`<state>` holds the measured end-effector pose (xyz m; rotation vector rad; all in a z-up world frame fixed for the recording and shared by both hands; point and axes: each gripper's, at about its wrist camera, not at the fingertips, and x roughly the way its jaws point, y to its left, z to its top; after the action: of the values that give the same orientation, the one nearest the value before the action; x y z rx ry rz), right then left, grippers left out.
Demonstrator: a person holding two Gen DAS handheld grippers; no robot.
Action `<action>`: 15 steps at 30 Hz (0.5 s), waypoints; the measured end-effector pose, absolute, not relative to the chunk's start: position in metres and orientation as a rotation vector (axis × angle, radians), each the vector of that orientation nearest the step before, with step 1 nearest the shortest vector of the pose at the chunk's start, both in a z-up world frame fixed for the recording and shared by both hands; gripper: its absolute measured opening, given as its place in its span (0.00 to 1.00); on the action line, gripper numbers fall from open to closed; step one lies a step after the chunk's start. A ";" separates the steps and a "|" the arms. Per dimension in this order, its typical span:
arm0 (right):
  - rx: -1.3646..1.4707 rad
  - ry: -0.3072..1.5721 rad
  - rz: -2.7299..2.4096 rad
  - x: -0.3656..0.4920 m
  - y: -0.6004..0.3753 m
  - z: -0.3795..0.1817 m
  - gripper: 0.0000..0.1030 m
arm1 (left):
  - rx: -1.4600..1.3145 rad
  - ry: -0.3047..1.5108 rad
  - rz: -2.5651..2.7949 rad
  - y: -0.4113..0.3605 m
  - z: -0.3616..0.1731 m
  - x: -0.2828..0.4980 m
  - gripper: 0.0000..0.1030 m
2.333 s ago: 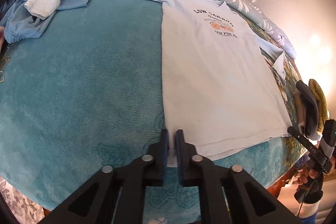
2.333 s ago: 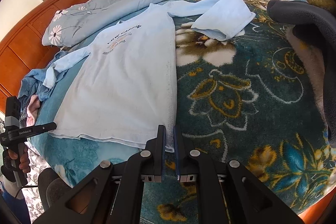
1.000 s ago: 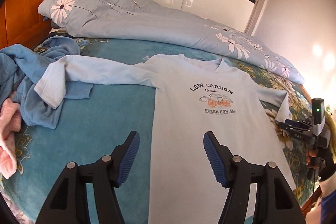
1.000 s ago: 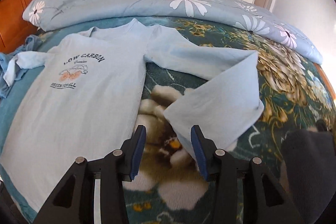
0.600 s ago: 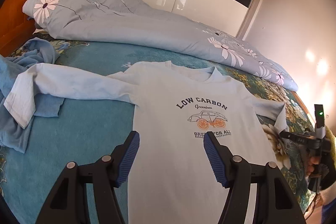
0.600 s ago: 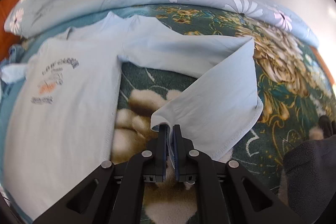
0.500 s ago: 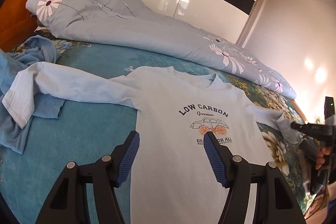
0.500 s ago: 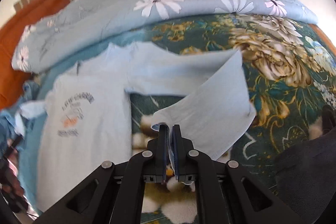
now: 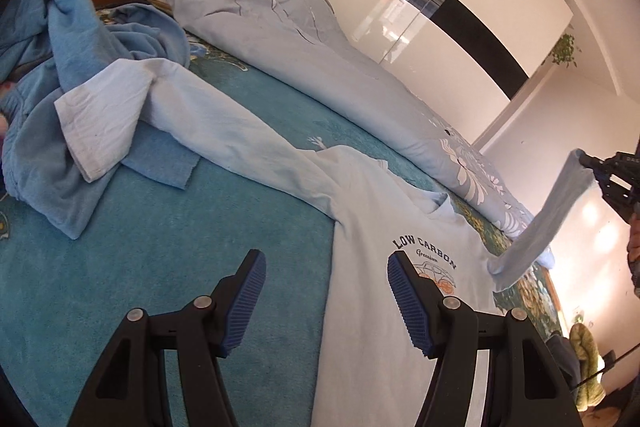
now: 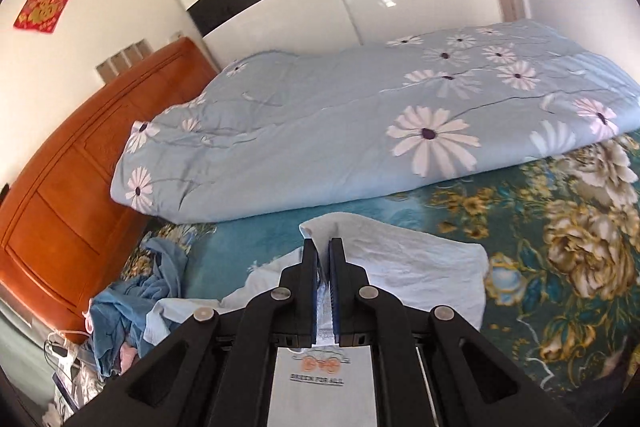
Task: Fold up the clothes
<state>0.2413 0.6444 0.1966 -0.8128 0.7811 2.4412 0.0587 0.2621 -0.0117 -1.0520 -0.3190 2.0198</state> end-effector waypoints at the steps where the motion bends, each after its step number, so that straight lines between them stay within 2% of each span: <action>1: -0.857 0.770 2.464 0.218 0.636 0.188 0.05 | -1.056 -0.334 2.021 0.257 -0.013 0.056 0.65; 8: -1.211 0.802 2.431 0.076 0.598 0.067 0.05 | -1.107 -0.406 2.019 0.234 -0.022 0.040 0.65; 11: -1.327 0.802 2.371 0.040 0.586 0.017 0.05 | -1.131 -0.424 2.008 0.230 -0.027 0.035 0.65; 15: -1.401 0.793 2.313 0.016 0.580 -0.024 0.05 | -1.155 -0.431 2.003 0.228 -0.031 0.031 0.65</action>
<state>0.0164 0.5797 -0.0242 -1.4013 0.7933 2.3133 0.0313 0.2278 -0.0312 -1.1549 -0.4314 2.0028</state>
